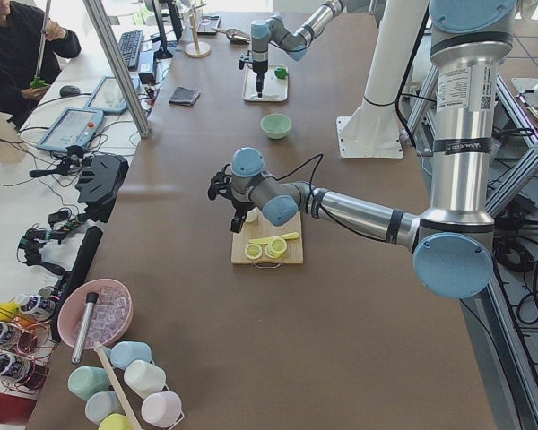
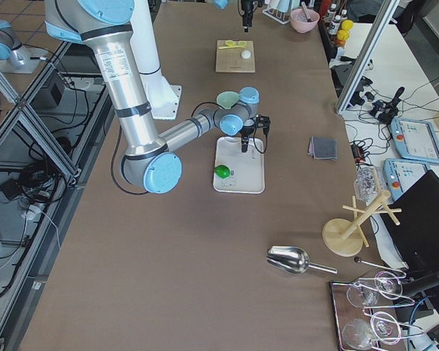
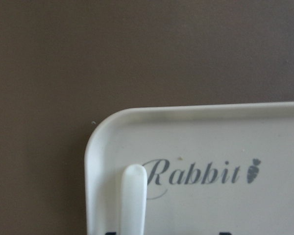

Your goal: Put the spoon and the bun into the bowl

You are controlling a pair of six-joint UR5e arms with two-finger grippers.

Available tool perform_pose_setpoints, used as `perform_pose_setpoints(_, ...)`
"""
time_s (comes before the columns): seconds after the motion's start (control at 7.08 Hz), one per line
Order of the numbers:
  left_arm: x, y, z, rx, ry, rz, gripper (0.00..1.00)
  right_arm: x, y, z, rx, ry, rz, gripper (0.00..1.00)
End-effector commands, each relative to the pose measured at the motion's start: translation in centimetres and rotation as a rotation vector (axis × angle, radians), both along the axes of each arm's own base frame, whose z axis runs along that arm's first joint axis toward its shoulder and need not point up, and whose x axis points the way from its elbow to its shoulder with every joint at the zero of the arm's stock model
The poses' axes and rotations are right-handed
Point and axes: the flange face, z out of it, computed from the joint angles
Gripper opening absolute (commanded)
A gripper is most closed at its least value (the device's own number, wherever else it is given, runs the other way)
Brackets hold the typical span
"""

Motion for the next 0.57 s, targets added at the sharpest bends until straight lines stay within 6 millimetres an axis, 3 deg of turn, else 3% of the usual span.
perform_pose_setpoints(0.0, 0.0, 0.0, -0.1, 0.001, 0.001, 0.000, 0.98, -1.0, -0.3, -0.7, -0.014, -0.005, 0.011, 0.62)
perform_pose_setpoints(0.14, 0.0, 0.0, 0.0, 0.000, 0.000, 0.000, 0.98, -1.1, -0.2, -0.6, -0.015, -0.004, 0.008, 0.62)
perform_pose_setpoints(0.28, 0.0, -0.1, 0.0, 0.000, 0.000, 0.000, 0.98, -1.2, -0.1, -0.7, -0.022, -0.005, 0.013, 0.46)
perform_pose_setpoints(0.42, 0.0, -0.1, 0.0, 0.001, 0.001, 0.000, 0.98, -1.8, 0.0, -1.7, -0.048, -0.019, 0.038, 0.08)
